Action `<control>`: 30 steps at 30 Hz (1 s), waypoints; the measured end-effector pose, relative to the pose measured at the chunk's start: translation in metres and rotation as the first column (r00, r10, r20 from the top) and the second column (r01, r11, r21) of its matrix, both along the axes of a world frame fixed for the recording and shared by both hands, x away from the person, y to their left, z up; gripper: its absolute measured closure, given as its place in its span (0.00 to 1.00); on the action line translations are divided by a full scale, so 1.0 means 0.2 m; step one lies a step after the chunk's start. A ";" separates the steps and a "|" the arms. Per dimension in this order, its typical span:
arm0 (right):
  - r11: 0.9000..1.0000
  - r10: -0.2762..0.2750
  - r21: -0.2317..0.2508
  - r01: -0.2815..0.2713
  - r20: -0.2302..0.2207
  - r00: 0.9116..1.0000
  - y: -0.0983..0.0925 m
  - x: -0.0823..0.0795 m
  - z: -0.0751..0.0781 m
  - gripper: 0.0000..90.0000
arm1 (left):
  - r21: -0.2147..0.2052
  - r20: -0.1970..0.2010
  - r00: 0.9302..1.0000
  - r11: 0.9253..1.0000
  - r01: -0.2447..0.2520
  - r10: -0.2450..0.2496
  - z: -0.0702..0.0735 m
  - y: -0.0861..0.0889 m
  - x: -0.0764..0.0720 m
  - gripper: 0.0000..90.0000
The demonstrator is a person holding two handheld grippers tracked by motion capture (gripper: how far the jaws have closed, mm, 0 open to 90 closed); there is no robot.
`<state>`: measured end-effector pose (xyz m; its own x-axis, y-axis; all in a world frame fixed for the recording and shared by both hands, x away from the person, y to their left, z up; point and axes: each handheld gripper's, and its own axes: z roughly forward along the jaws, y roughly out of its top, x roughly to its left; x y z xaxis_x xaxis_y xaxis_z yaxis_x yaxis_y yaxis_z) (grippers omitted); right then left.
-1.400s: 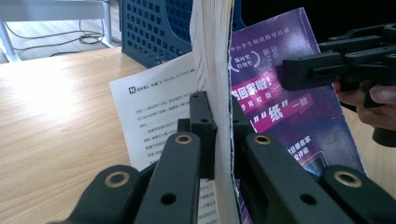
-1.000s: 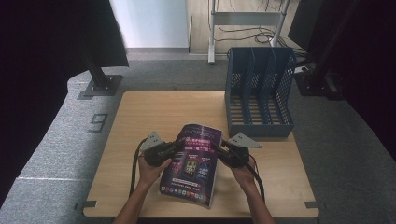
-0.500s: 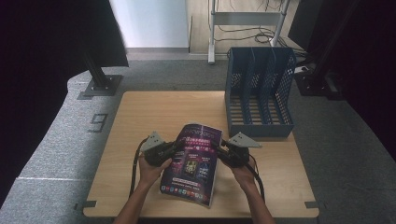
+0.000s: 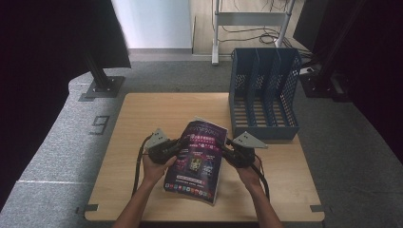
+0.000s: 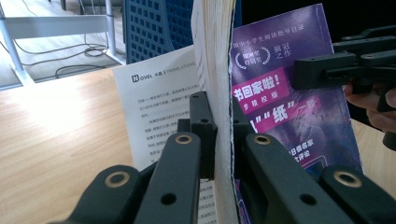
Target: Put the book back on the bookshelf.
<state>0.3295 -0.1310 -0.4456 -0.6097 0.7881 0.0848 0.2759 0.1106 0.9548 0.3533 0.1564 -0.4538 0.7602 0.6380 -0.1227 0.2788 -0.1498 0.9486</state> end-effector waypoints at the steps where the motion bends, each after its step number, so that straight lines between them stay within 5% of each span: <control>1: 1.000 -0.001 0.001 0.001 0.006 1.000 0.00 0.00 0.00 0.78 | 0.004 0.005 1.000 1.000 -0.001 0.001 0.01 -0.01 0.01 0.97; 11: 1.000 -0.016 -0.008 0.016 0.085 0.996 -0.02 0.04 0.10 0.80 | 0.012 0.061 0.998 1.000 -0.022 0.022 0.13 -0.05 0.05 0.96; 30: 1.000 -0.011 -0.019 0.014 0.134 0.991 -0.01 0.05 0.16 0.82 | 0.030 0.088 0.995 0.999 -0.039 0.036 0.17 -0.05 0.08 0.96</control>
